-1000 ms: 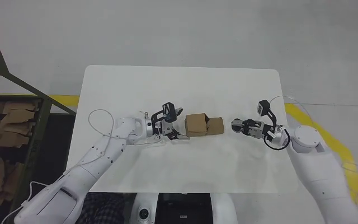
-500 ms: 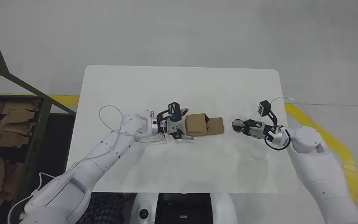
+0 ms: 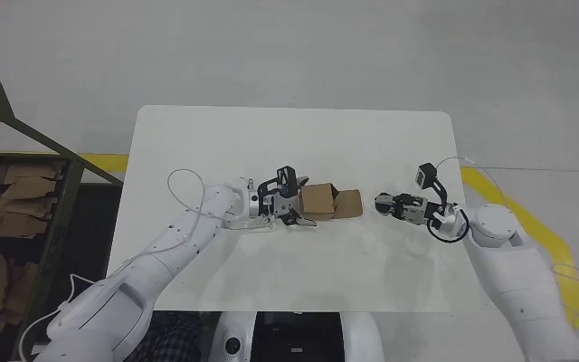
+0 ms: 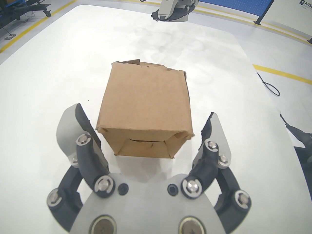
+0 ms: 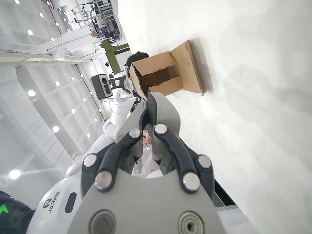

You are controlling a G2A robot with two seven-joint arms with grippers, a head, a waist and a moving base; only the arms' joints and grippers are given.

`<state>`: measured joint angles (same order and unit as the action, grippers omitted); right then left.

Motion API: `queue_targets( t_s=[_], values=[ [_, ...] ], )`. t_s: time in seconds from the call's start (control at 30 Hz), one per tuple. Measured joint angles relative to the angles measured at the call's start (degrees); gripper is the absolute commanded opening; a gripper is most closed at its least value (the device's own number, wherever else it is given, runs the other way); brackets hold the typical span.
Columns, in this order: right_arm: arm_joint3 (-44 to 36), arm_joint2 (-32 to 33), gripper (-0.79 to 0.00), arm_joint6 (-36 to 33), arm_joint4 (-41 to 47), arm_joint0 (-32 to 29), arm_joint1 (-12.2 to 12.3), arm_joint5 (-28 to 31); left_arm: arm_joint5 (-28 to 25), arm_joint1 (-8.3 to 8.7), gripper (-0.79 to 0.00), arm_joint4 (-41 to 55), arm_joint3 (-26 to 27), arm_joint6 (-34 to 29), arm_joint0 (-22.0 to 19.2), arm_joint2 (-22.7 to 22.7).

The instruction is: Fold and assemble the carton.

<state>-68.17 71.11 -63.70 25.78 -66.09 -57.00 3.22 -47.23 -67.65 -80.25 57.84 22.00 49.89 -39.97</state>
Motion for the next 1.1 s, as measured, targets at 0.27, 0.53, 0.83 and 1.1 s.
queue_targets(
  t_s=[0.27, 0.53, 0.83, 1.1],
  values=[
    [0.22, -0.18, -0.785, 0.04, 0.03, 0.13, -0.08, 0.13, 0.10, -0.48, -0.132, 1.41, -0.70, -0.77, -0.06, -0.51],
    [0.37, -0.21, -0.785, -0.03, 0.12, 0.12, -0.11, 0.08, -1.25, -0.90, -0.194, 2.92, -1.23, -1.72, -0.26, -0.88],
    [0.52, -0.37, -0.785, -0.07, 0.10, 0.28, -0.18, 0.28, -2.79, -1.02, -0.252, 4.16, -1.14, -1.95, -0.14, -1.81],
    [0.73, -0.51, -0.785, -0.09, 0.06, 0.54, -0.25, 0.25, -3.51, -0.85, -0.249, 4.53, -0.43, -1.64, 0.36, -3.02]
  ],
)
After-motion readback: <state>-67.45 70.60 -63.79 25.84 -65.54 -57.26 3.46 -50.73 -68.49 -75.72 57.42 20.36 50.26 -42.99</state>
